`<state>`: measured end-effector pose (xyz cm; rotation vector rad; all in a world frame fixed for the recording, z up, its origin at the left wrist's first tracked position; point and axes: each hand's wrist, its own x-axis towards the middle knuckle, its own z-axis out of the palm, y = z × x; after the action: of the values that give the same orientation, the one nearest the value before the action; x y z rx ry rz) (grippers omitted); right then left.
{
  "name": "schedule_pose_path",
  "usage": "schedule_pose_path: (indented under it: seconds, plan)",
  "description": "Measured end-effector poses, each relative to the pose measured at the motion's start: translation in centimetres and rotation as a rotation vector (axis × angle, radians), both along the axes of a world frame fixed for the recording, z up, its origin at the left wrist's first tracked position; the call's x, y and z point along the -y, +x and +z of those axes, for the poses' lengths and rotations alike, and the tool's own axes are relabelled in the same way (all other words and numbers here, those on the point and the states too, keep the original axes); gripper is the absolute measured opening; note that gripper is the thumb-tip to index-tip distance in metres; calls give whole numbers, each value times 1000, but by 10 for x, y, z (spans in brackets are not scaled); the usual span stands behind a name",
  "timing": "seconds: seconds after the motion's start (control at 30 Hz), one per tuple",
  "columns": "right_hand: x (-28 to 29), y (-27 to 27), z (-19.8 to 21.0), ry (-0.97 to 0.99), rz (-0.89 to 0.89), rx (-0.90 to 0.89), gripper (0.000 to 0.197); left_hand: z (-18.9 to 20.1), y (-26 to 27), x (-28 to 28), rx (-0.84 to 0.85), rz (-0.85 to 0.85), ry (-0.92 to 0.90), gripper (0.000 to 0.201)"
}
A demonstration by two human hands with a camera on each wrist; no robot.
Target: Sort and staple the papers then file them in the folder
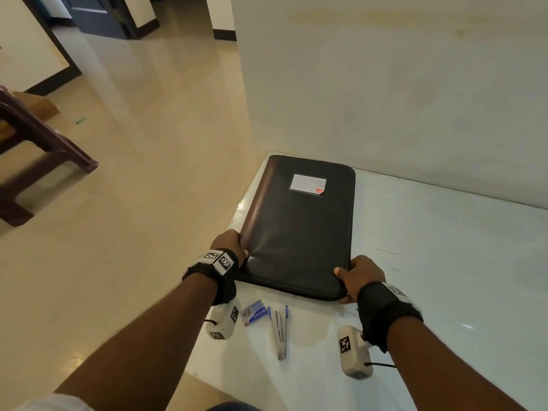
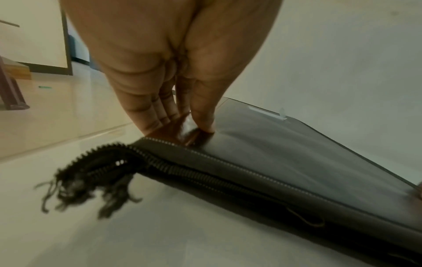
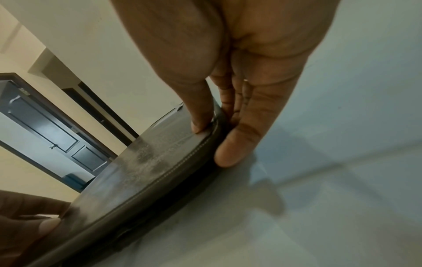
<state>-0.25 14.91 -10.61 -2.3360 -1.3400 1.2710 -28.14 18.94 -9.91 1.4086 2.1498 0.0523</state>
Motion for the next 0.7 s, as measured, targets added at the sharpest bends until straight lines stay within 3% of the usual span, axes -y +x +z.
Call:
schedule_pose_path:
  seconds: [0.23, 0.7]
  plan:
    - [0, -2, -1, -47, 35, 105, 32, -2, -3, 10, -119, -91, 57, 30]
    - [-3, -10, -20, -53, 77, 150, 35, 3, -15, 3, -110, -132, 86, 29]
